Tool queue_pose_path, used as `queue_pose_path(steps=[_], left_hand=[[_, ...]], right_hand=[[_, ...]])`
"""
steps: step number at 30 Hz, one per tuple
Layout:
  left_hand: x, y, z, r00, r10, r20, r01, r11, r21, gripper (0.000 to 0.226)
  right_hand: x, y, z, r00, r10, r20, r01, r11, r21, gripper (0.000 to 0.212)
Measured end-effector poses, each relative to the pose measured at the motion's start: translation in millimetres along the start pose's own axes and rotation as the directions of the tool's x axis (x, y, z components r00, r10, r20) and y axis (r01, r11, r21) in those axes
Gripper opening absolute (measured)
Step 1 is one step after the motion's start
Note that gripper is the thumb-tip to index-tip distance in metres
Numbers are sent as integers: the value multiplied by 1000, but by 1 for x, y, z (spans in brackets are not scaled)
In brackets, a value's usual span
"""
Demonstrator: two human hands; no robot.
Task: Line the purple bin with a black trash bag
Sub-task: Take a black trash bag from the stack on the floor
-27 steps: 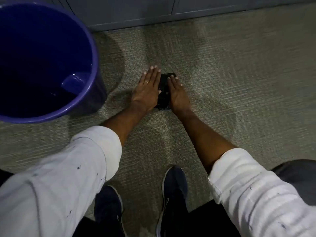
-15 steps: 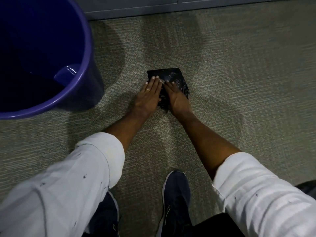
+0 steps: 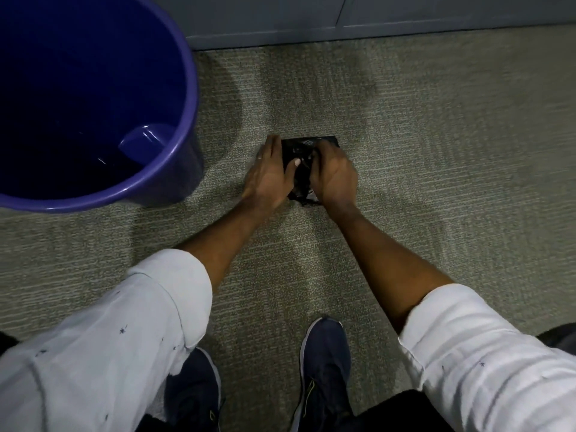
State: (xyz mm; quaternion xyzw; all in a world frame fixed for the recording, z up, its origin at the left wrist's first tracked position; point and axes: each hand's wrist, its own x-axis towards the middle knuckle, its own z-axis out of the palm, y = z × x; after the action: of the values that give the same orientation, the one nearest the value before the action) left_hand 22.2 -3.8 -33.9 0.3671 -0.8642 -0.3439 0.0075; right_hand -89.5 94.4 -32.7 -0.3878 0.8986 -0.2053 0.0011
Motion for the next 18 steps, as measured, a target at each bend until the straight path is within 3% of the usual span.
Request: queue_pose_path(steps=[5,11,13,15,17,18], left_hand=[[25,22,-43,968,-170,-185,112,951,-289,58],[39,53,-116,963,-209,-171,63,789,-611,47],[40,63,-144,960,-191,-207,19,779,-627,35],[39,70,-177,945,-192,-263,-6,797,-605,27],[34,73,-211,937,-187,-295,-32,794,-608,25],[31,74,-228,933,-179,-311,-52,791,-610,24]], right_hand=[[46,-36,-35,996,77,-50,-60,958,281,21],[111,-73,-91,976,17,218,-157,750,643,5],[127,-85,-113,917,-60,394,-265,645,717,7],[142,-98,-140,809,-164,564,-364,614,700,8],[154,-113,-167,741,-232,630,-383,625,680,9],[160,-122,-179,742,-234,628,-378,627,681,10]])
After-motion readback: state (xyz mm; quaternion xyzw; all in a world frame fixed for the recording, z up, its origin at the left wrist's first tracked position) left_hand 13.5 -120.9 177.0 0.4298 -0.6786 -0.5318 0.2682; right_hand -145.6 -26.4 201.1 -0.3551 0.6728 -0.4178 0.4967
